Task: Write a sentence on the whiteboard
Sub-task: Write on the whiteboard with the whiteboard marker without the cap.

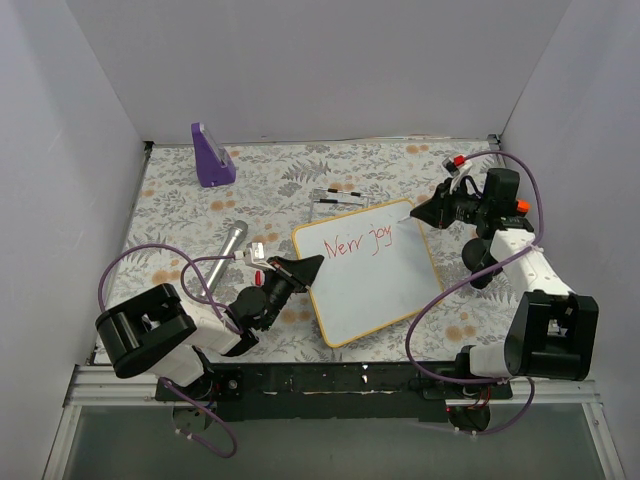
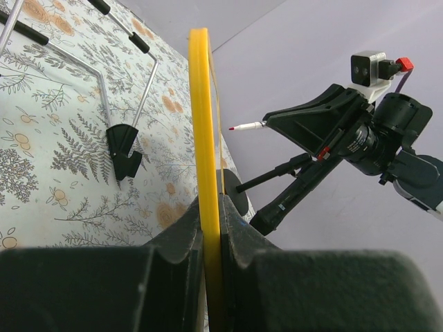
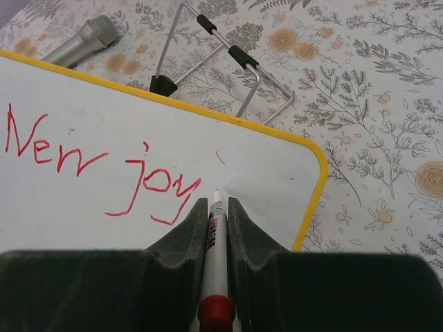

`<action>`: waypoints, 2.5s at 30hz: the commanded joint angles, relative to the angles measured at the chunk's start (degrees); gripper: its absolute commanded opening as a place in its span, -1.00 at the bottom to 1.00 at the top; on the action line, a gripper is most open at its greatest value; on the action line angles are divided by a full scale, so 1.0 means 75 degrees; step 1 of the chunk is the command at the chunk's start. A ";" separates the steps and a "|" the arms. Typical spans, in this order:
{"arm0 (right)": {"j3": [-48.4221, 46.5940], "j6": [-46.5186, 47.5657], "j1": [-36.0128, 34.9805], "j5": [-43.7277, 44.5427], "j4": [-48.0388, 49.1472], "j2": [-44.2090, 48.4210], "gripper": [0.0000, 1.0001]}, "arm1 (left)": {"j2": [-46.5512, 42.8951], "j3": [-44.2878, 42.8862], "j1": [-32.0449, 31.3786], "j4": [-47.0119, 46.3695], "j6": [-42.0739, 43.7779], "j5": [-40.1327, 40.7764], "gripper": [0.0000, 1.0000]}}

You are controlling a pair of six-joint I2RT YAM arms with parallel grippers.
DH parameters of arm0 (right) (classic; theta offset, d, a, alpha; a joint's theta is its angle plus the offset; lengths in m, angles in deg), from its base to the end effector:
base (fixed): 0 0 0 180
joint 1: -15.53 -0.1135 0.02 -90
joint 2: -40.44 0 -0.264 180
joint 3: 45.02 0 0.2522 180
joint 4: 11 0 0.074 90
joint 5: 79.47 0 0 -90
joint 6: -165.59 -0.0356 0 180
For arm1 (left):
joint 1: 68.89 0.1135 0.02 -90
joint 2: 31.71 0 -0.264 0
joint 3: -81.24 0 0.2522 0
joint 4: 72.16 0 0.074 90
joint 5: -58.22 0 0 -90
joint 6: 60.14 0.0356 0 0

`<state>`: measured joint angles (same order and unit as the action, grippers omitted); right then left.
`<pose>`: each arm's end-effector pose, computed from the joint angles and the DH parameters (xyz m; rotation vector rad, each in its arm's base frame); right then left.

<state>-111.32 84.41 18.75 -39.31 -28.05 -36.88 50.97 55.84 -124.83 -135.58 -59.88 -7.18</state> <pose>0.2962 0.0106 0.2772 -0.6150 1.8512 0.7500 0.1402 -0.1810 0.1745 -0.8842 1.4984 -1.6898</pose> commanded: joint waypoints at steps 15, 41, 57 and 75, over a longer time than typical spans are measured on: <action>-0.0390 -0.0215 -0.0371 0.0482 0.0649 -0.0308 -0.97 | 0.0004 0.0028 -0.0053 -0.1908 0.0902 -0.0315 -1.00; -0.0343 0.0230 -0.0758 0.0447 -0.0018 -0.0214 -0.97 | -0.0019 0.0064 -0.0064 -0.1908 0.0949 -0.0268 -1.00; -0.0156 0.0570 -0.0618 0.0845 -0.0499 0.0091 -0.97 | -0.0031 0.0017 -0.0064 -0.1872 0.0984 -0.0303 -1.00; -0.0050 0.0851 -0.0547 0.0564 -0.1167 0.0184 -0.97 | 0.0016 0.0040 -0.0064 -0.1954 0.0961 -0.0303 -1.00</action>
<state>-112.26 89.56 14.80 -33.46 -34.43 -37.21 50.99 55.84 -124.83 -135.48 -59.92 -6.94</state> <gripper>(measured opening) 0.192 0.065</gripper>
